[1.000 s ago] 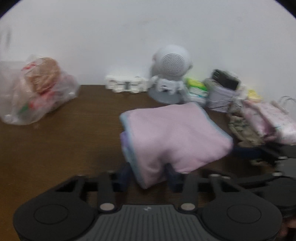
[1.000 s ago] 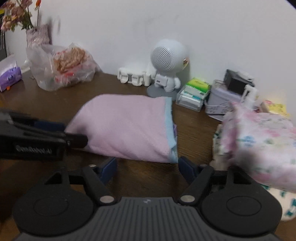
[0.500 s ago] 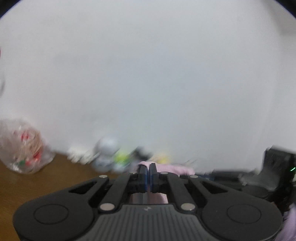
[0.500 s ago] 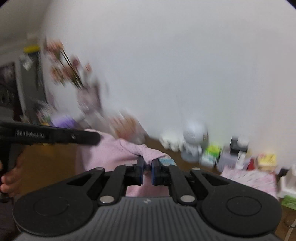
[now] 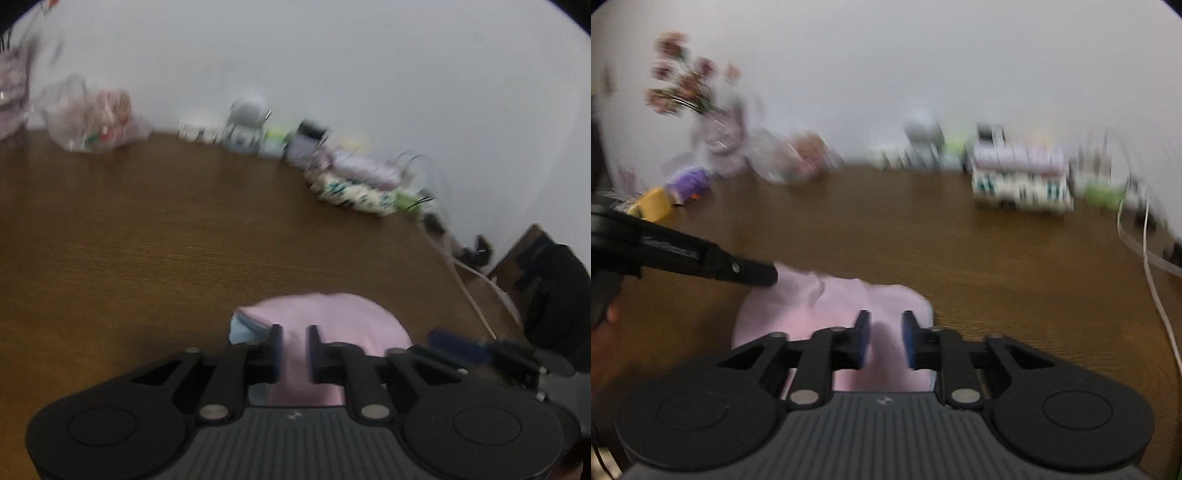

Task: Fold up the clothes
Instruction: 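Carry the pink garment with both grippers and drop it on the table, then grasp the pink garment edge with both grippers and lift it to unfold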

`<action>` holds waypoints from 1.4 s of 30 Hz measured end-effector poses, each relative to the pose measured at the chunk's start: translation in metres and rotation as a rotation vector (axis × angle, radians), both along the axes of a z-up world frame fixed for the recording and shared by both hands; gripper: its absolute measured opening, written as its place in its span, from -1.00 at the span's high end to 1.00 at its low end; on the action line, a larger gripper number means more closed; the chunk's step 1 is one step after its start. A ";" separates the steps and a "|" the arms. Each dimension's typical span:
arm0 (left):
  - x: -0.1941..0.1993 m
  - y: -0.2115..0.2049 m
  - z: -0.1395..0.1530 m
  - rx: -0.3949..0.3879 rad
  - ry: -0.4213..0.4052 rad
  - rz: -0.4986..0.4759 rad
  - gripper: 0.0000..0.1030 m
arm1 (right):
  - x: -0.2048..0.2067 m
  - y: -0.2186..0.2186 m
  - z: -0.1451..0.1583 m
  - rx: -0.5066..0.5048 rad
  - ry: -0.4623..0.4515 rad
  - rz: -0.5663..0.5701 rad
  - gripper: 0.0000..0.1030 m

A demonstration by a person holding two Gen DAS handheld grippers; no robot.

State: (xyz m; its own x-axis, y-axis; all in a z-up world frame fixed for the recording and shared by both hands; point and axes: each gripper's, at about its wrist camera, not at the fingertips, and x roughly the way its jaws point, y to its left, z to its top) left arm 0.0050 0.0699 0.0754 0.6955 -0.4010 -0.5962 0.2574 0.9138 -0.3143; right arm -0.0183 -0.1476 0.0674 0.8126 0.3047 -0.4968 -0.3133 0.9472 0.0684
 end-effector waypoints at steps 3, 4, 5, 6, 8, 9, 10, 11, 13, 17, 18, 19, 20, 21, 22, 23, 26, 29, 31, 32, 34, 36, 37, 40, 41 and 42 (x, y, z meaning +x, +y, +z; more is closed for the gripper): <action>-0.046 -0.004 -0.002 0.058 -0.099 -0.013 -0.61 | -0.040 -0.015 -0.001 -0.064 -0.138 0.047 -0.46; -0.055 -0.008 -0.004 0.082 -0.114 -0.020 -0.61 | -0.047 -0.020 -0.002 -0.087 -0.151 0.063 -0.46; -0.059 -0.013 -0.008 0.098 -0.108 -0.029 -0.61 | -0.051 -0.024 -0.003 -0.098 -0.151 0.069 -0.46; -0.061 -0.015 -0.012 0.104 -0.098 -0.037 -0.61 | -0.054 -0.030 -0.004 -0.094 -0.144 0.078 -0.46; -0.064 -0.016 -0.021 0.095 -0.069 -0.051 -0.61 | -0.058 -0.043 -0.009 -0.038 -0.102 0.095 -0.45; -0.067 -0.016 -0.025 0.090 -0.059 -0.057 -0.59 | -0.059 -0.047 -0.011 -0.008 -0.080 0.103 -0.45; -0.070 -0.017 -0.029 0.088 -0.051 -0.065 -0.58 | -0.058 -0.049 -0.013 0.016 -0.066 0.113 -0.45; -0.072 -0.018 -0.032 0.086 -0.048 -0.075 -0.58 | -0.057 -0.049 -0.014 0.033 -0.059 0.125 -0.44; -0.072 -0.019 -0.035 0.084 -0.064 -0.089 -0.58 | -0.056 -0.042 -0.016 0.048 -0.053 0.162 -0.44; -0.062 -0.026 -0.042 0.108 -0.047 -0.089 -0.29 | -0.049 -0.022 -0.024 0.036 -0.031 0.223 -0.31; -0.057 -0.027 -0.044 0.110 -0.033 -0.084 -0.14 | -0.046 -0.017 -0.029 0.029 -0.008 0.220 -0.29; -0.050 -0.029 -0.047 0.111 -0.017 -0.075 -0.06 | -0.040 -0.012 -0.033 0.021 0.021 0.209 -0.22; -0.047 -0.030 -0.048 0.109 -0.010 -0.069 0.07 | -0.033 -0.010 -0.036 0.018 0.052 0.189 -0.17; -0.046 -0.031 -0.047 0.105 -0.014 -0.067 0.22 | -0.028 -0.010 -0.037 0.020 0.077 0.173 -0.10; -0.046 -0.033 -0.046 0.101 -0.019 -0.065 0.40 | -0.024 -0.010 -0.038 0.022 0.102 0.158 -0.10; -0.046 -0.034 -0.045 0.097 -0.023 -0.063 0.87 | -0.021 -0.010 -0.039 0.022 0.117 0.150 0.03; -0.045 -0.038 -0.041 0.084 -0.036 -0.057 0.99 | -0.020 -0.008 -0.041 0.009 0.120 0.160 0.94; -0.054 -0.034 -0.022 0.047 -0.101 -0.048 0.99 | -0.028 -0.007 -0.032 0.009 0.087 0.163 0.95; -0.067 -0.031 0.007 0.023 -0.191 -0.054 0.99 | -0.041 -0.015 -0.007 0.070 0.012 0.173 0.95; -0.074 -0.030 0.023 0.015 -0.237 -0.060 0.99 | -0.049 -0.021 0.011 0.107 -0.041 0.180 0.95; -0.088 -0.029 0.055 -0.001 -0.329 -0.070 0.99 | -0.065 -0.034 0.046 0.180 -0.147 0.192 0.95; -0.102 -0.027 0.087 -0.018 -0.422 -0.081 0.99 | -0.076 -0.049 0.081 0.253 -0.224 0.217 0.95; -0.109 -0.027 0.103 -0.027 -0.468 -0.086 0.99 | -0.080 -0.055 0.097 0.279 -0.257 0.232 0.95; -0.129 -0.025 0.151 -0.052 -0.607 -0.102 0.99 | -0.091 -0.066 0.145 0.305 -0.344 0.273 0.95; -0.136 -0.024 0.167 -0.060 -0.653 -0.108 0.99 | -0.095 -0.070 0.163 0.315 -0.371 0.286 0.95; -0.143 -0.023 0.183 -0.069 -0.700 -0.113 0.99 | -0.100 -0.073 0.181 0.327 -0.399 0.298 0.95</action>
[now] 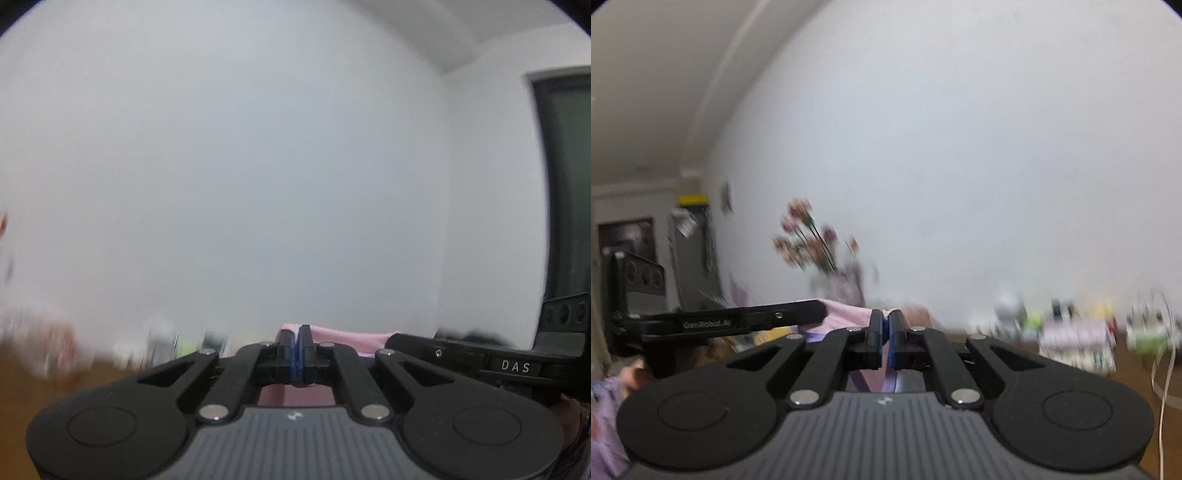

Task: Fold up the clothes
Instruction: 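Grasp the pink garment edge with both grippers and lift it to unfold, then lay the unfolded garment flat and release both grippers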

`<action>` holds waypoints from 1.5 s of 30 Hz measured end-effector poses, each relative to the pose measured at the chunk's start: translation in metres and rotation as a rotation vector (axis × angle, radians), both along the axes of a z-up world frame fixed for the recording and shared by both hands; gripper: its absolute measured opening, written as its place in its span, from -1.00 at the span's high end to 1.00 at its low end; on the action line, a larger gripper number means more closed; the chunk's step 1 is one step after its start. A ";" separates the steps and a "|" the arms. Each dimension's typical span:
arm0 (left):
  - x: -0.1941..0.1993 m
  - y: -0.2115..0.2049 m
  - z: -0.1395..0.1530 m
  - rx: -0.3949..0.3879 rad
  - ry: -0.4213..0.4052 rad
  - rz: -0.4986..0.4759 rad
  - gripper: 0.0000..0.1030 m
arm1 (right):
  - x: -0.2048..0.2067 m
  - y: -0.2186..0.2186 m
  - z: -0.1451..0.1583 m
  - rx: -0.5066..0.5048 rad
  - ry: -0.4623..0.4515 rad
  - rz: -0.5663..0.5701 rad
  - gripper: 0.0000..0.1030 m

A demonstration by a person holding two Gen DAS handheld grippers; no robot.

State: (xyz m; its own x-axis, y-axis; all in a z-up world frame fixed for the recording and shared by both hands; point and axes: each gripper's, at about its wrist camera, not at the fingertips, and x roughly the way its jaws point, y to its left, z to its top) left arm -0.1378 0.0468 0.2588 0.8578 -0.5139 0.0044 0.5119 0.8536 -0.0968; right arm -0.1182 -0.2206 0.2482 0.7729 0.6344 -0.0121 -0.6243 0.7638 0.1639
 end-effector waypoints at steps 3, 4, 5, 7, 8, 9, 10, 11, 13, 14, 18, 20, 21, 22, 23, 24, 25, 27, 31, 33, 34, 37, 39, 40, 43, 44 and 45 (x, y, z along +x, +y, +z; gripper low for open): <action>-0.021 0.002 0.048 -0.027 -0.138 -0.020 0.99 | -0.022 -0.006 0.046 0.019 -0.123 0.021 0.95; -0.020 0.002 0.058 -0.027 -0.161 -0.019 0.99 | -0.031 -0.006 0.061 0.019 -0.168 0.018 0.95; -0.012 0.000 0.061 -0.017 -0.158 -0.009 0.99 | -0.039 -0.006 0.075 0.019 -0.213 0.014 0.95; 0.004 -0.003 0.066 0.003 -0.151 0.011 0.99 | -0.054 -0.003 0.099 0.010 -0.290 0.008 0.95; 0.013 -0.005 0.069 0.013 -0.147 0.021 0.99 | -0.061 -0.001 0.110 0.004 -0.326 0.006 0.95; 0.021 -0.006 0.072 0.024 -0.144 0.031 0.99 | -0.064 0.001 0.119 -0.003 -0.353 0.000 0.95; 0.029 -0.008 0.075 0.034 -0.140 0.041 0.99 | -0.063 0.003 0.127 -0.013 -0.369 -0.009 0.95; 0.037 -0.010 0.078 0.044 -0.137 0.051 0.99 | -0.062 0.005 0.135 -0.023 -0.385 -0.017 0.95; 0.054 -0.013 0.083 0.064 -0.130 0.071 0.99 | -0.052 0.010 0.147 -0.043 -0.398 -0.038 0.95; 0.062 -0.015 0.086 0.074 -0.126 0.080 0.99 | -0.035 0.012 0.147 -0.054 -0.371 -0.054 0.95; 0.110 -0.016 0.073 0.114 -0.029 0.119 0.98 | 0.072 0.033 0.134 -0.126 -0.236 -0.195 0.95; 0.147 -0.012 0.045 0.132 0.091 0.136 0.88 | 0.149 0.047 0.120 -0.161 -0.162 -0.265 0.94; 0.165 -0.009 0.031 0.142 0.152 0.145 0.71 | 0.188 0.054 0.109 -0.177 -0.137 -0.275 0.93; 0.184 -0.007 0.017 0.151 0.212 0.154 0.56 | 0.223 0.060 0.098 -0.209 -0.079 -0.303 0.80; 0.202 -0.005 0.003 0.160 0.272 0.162 0.33 | 0.252 0.064 0.086 -0.263 0.017 -0.350 0.60; 0.220 -0.003 -0.010 0.169 0.333 0.171 0.27 | 0.265 0.064 0.073 -0.298 0.083 -0.371 0.53; 0.239 -0.001 -0.024 0.178 0.393 0.179 0.24 | 0.256 0.061 0.057 -0.311 0.111 -0.361 0.32; 0.262 0.006 -0.052 0.187 0.500 0.190 0.18 | 0.239 0.054 0.026 -0.338 0.168 -0.340 -0.37; 0.231 0.019 -0.098 0.169 0.579 0.186 -0.04 | 0.204 0.041 -0.037 -0.392 0.281 -0.298 -0.61; 0.220 0.019 -0.118 0.166 0.607 0.189 -0.36 | 0.186 0.035 -0.068 -0.418 0.337 -0.276 -0.61; 0.215 0.019 -0.127 0.164 0.620 0.190 -0.42 | 0.173 0.036 -0.084 -0.430 0.355 -0.253 -0.61; 0.198 0.019 -0.156 0.160 0.661 0.195 -0.45 | 0.129 0.054 -0.133 -0.447 0.369 -0.152 -0.60; 0.187 0.020 -0.176 0.157 0.689 0.198 -0.45 | 0.118 0.063 -0.153 -0.429 0.413 -0.127 -0.56; 0.181 0.020 -0.185 0.156 0.702 0.200 -0.42 | 0.118 0.066 -0.162 -0.417 0.434 -0.121 -0.49; 0.164 0.020 -0.214 0.151 0.743 0.204 -0.24 | 0.128 0.074 -0.181 -0.398 0.428 -0.098 -0.44; 0.159 0.020 -0.224 0.150 0.757 0.206 -0.11 | 0.132 0.074 -0.184 -0.393 0.424 -0.101 -0.37; 0.157 0.020 -0.230 0.147 0.761 0.209 -0.06 | 0.135 0.072 -0.184 -0.381 0.432 -0.117 -0.30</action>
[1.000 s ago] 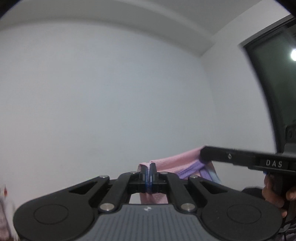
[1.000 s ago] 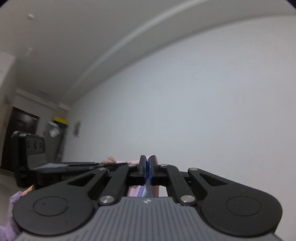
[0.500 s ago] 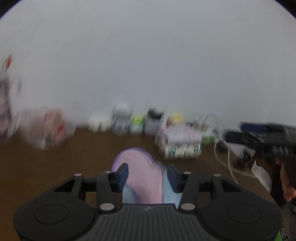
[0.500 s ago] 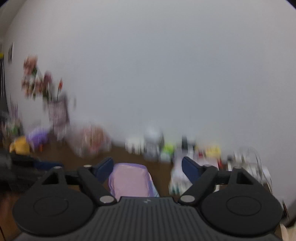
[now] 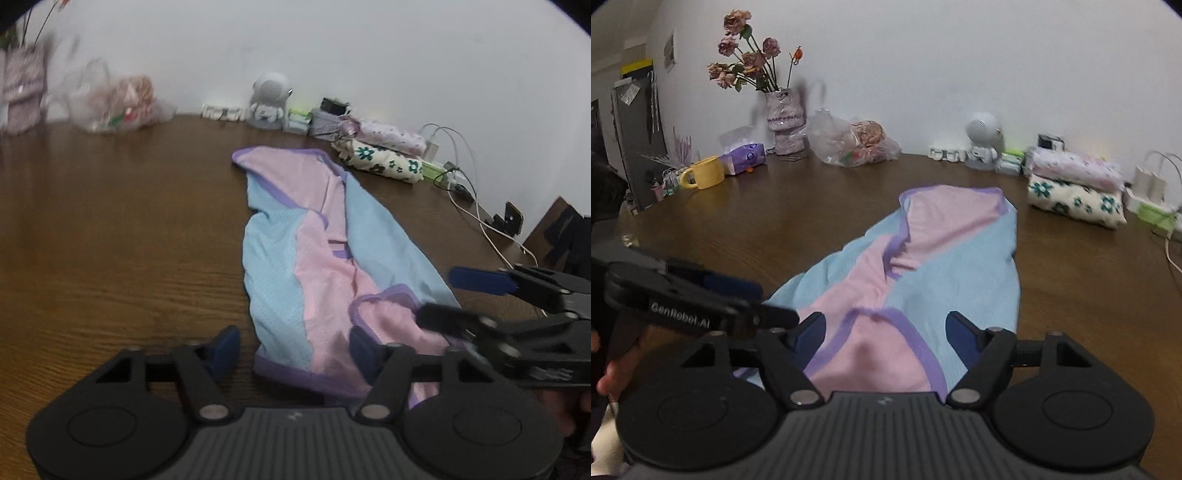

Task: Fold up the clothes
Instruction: 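Lay the unfolded garment flat and release both grippers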

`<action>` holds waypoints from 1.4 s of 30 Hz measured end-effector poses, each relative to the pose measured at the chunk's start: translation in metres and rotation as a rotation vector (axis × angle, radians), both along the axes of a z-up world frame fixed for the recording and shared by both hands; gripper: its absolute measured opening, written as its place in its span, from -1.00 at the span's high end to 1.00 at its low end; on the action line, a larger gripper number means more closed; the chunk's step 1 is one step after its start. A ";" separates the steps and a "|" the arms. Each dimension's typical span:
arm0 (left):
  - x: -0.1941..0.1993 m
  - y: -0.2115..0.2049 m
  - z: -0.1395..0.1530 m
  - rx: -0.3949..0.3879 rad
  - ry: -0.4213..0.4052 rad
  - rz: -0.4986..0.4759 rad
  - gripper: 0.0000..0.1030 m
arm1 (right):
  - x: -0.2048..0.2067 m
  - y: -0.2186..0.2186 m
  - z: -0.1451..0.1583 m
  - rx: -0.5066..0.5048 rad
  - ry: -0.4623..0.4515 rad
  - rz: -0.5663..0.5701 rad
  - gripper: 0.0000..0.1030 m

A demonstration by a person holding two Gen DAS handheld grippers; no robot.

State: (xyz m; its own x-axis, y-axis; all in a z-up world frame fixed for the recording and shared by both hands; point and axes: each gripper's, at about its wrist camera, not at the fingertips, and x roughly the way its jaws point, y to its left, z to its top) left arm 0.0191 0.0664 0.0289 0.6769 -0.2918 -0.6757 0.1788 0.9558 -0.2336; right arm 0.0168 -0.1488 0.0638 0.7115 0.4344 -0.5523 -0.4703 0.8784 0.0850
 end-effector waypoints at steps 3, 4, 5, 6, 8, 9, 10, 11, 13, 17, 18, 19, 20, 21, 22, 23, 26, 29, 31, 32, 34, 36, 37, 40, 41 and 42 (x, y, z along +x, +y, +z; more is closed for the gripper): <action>0.000 -0.003 -0.003 -0.006 -0.022 0.015 0.38 | 0.010 -0.006 -0.002 0.023 0.013 -0.056 0.44; -0.001 -0.005 -0.004 -0.011 -0.018 0.011 0.62 | 0.013 -0.009 -0.003 0.031 0.017 -0.075 0.89; -0.001 -0.007 -0.005 -0.016 -0.014 0.007 0.97 | 0.016 -0.011 -0.003 0.038 0.022 -0.094 0.96; -0.001 -0.007 -0.006 -0.016 -0.014 0.011 0.95 | 0.019 -0.013 -0.004 0.046 0.026 -0.113 0.96; -0.004 -0.005 -0.006 -0.005 -0.024 0.035 0.95 | 0.026 -0.017 -0.005 0.061 0.035 -0.150 0.96; -0.004 -0.004 -0.006 0.000 -0.028 0.046 0.95 | 0.025 -0.019 -0.005 0.068 0.036 -0.158 0.96; -0.005 -0.003 -0.006 0.003 -0.029 0.056 0.95 | 0.021 -0.022 -0.004 0.072 0.033 -0.153 0.96; -0.007 -0.003 -0.004 0.005 -0.034 0.058 0.95 | 0.016 -0.024 -0.003 0.076 0.031 -0.147 0.96; -0.016 -0.005 0.001 0.005 -0.054 0.046 0.87 | 0.006 -0.029 -0.001 0.085 0.025 -0.136 0.84; -0.033 -0.009 0.013 0.006 -0.095 0.022 0.40 | -0.012 -0.039 0.003 0.102 0.015 -0.115 0.29; -0.037 -0.010 0.016 0.006 -0.105 0.016 0.27 | -0.017 -0.041 0.004 0.107 0.012 -0.109 0.23; -0.041 -0.011 0.019 0.007 -0.115 0.010 0.21 | -0.022 -0.044 0.005 0.111 0.010 -0.104 0.11; -0.045 -0.012 0.021 0.007 -0.125 0.004 0.06 | -0.027 -0.046 0.006 0.116 0.007 -0.098 0.02; -0.050 -0.013 0.024 0.007 -0.135 -0.002 -0.09 | -0.031 -0.049 0.007 0.120 0.005 -0.093 -0.03; -0.054 -0.014 0.027 0.007 -0.145 -0.008 -0.16 | -0.036 -0.051 0.009 0.124 0.002 -0.087 -0.13; -0.058 -0.015 0.030 0.007 -0.155 -0.014 -0.26 | -0.041 -0.054 0.010 0.129 -0.001 -0.082 -0.15; -0.072 -0.025 0.031 -0.044 -0.142 -0.120 -0.27 | -0.055 -0.061 0.013 0.142 -0.008 -0.066 -0.16; -0.078 -0.040 0.024 -0.058 -0.110 -0.217 -0.27 | -0.055 -0.056 0.003 0.133 0.042 -0.037 -0.16; -0.078 -0.047 0.018 -0.032 -0.097 -0.246 -0.26 | -0.060 -0.056 -0.003 0.163 0.075 0.030 -0.16; -0.077 -0.048 0.015 -0.028 -0.090 -0.250 -0.26 | -0.064 -0.056 -0.005 0.172 0.084 0.064 -0.16; -0.074 -0.045 0.008 -0.036 -0.074 -0.231 -0.26 | -0.073 -0.055 -0.010 0.166 0.088 0.104 -0.16; -0.072 -0.042 0.004 -0.033 -0.064 -0.217 -0.23 | -0.075 -0.052 -0.018 0.159 0.097 0.101 -0.05; -0.072 -0.040 0.002 -0.029 -0.060 -0.212 -0.22 | -0.075 -0.049 -0.022 0.154 0.107 0.106 0.37; -0.070 -0.037 -0.003 -0.017 -0.048 -0.195 -0.19 | -0.075 -0.043 -0.027 0.116 0.082 0.088 0.94; -0.070 -0.036 -0.004 -0.009 -0.048 -0.191 -0.19 | -0.074 -0.044 -0.026 0.109 0.058 0.058 0.95; -0.072 -0.037 -0.004 0.005 -0.053 -0.189 -0.19 | -0.073 -0.048 -0.024 0.118 0.037 0.010 0.95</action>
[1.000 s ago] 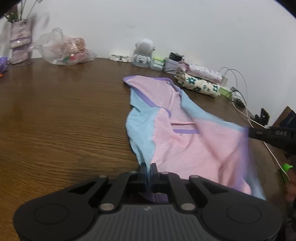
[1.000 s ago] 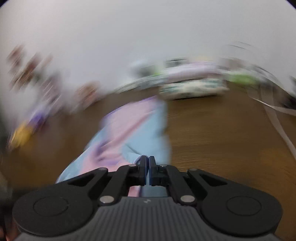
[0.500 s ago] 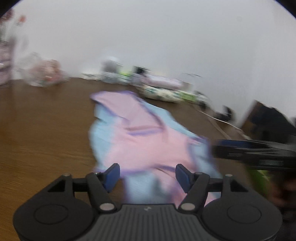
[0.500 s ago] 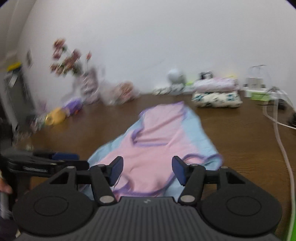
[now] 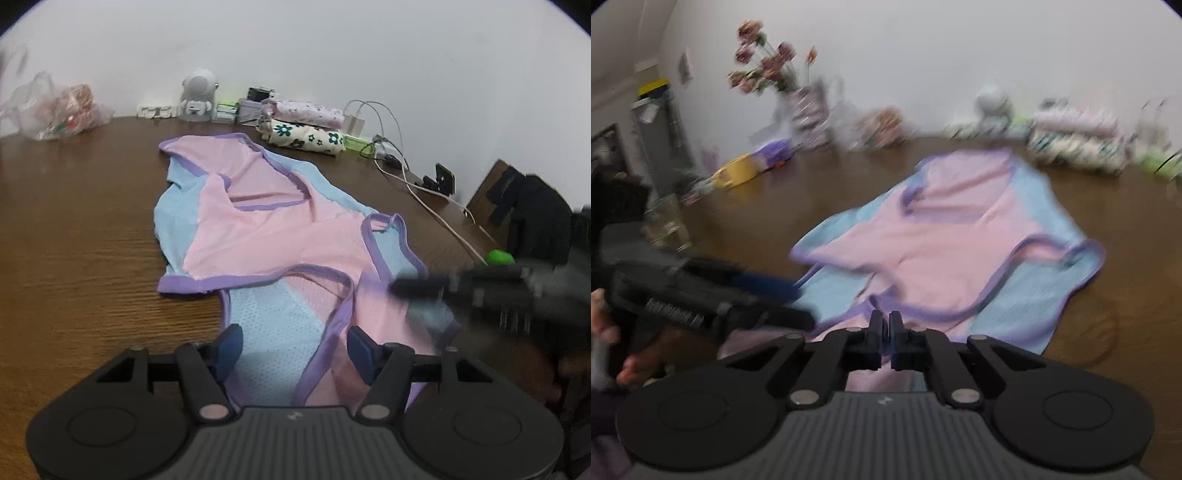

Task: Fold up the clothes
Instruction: 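Lay the unfolded garment flat and release both grippers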

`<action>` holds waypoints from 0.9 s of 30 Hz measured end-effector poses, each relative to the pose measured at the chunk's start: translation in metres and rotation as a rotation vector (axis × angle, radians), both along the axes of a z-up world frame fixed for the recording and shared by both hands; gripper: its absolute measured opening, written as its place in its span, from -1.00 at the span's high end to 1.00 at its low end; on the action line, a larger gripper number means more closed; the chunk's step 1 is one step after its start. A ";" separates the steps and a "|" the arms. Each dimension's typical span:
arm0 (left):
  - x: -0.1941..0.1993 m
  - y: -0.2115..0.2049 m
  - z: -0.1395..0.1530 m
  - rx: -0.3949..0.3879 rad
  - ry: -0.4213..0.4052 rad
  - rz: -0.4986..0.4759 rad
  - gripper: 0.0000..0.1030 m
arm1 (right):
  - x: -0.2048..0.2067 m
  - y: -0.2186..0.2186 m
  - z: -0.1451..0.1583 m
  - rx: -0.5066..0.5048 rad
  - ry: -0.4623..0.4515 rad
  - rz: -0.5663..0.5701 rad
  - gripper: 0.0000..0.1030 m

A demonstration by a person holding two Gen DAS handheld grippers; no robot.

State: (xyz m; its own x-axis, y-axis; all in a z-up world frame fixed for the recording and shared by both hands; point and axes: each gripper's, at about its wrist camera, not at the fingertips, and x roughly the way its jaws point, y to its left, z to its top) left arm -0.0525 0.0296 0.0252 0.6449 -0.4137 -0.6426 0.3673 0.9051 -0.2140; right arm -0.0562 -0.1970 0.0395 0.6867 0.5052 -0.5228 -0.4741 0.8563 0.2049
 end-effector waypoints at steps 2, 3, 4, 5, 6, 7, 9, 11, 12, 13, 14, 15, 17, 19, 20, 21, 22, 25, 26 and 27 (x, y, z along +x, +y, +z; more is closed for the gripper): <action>0.000 -0.002 0.001 0.018 -0.002 0.010 -0.19 | 0.007 -0.018 0.002 0.030 0.005 -0.132 0.95; 0.001 -0.003 0.001 0.023 0.001 0.015 -0.20 | 0.011 -0.027 0.001 0.037 0.016 -0.196 0.95; 0.002 -0.004 0.001 0.021 0.007 0.020 -0.20 | 0.013 -0.034 -0.001 0.029 0.028 -0.239 0.94; 0.002 -0.005 0.002 0.016 0.014 0.026 -0.21 | 0.015 -0.040 -0.003 0.020 0.043 -0.268 0.90; 0.002 -0.005 0.003 0.007 0.021 0.027 -0.21 | 0.015 -0.045 -0.004 0.017 0.054 -0.284 0.89; 0.000 -0.006 0.005 -0.004 0.018 0.015 -0.21 | 0.014 -0.047 -0.005 0.024 0.062 -0.283 0.89; -0.007 -0.008 0.011 -0.022 -0.011 -0.030 -0.23 | 0.011 -0.051 -0.007 0.032 0.070 -0.282 0.89; -0.017 -0.011 0.018 -0.018 -0.048 -0.093 -0.36 | 0.008 -0.049 -0.004 0.026 0.051 -0.285 0.87; -0.023 -0.013 0.021 -0.012 -0.068 -0.128 -0.44 | 0.007 -0.049 -0.003 0.023 0.042 -0.287 0.85; -0.029 -0.014 0.023 0.001 -0.088 -0.165 -0.45 | 0.005 -0.048 -0.002 0.019 0.033 -0.289 0.82; -0.035 -0.016 0.024 0.025 -0.108 -0.201 -0.46 | 0.003 -0.048 0.001 0.017 0.020 -0.290 0.80; -0.041 -0.017 0.024 0.052 -0.127 -0.234 -0.47 | 0.000 -0.048 0.005 0.017 0.001 -0.287 0.76; -0.047 -0.021 0.020 0.092 -0.125 -0.261 -0.47 | -0.006 -0.045 0.013 0.013 -0.044 -0.246 0.37; -0.047 -0.023 0.013 0.124 -0.101 -0.262 -0.47 | -0.013 -0.040 0.020 0.007 -0.087 -0.196 -0.04; -0.044 -0.023 0.009 0.133 -0.078 -0.242 -0.47 | -0.015 -0.038 0.022 0.004 -0.100 -0.177 -0.16; -0.040 -0.022 0.006 0.138 -0.060 -0.221 -0.42 | -0.016 -0.036 0.022 0.001 -0.103 -0.165 -0.27; -0.037 -0.020 0.004 0.138 -0.050 -0.201 -0.37 | -0.016 -0.034 0.021 -0.003 -0.106 -0.152 -0.28; -0.027 -0.010 0.001 0.119 -0.025 -0.136 0.32 | -0.018 -0.027 0.019 -0.013 -0.115 -0.116 -0.28; -0.024 -0.005 0.001 0.106 -0.020 -0.112 0.64 | -0.019 -0.025 0.018 -0.017 -0.118 -0.103 -0.28; -0.021 0.000 0.001 0.093 -0.014 -0.088 0.80 | -0.019 -0.023 0.018 -0.021 -0.121 -0.091 -0.28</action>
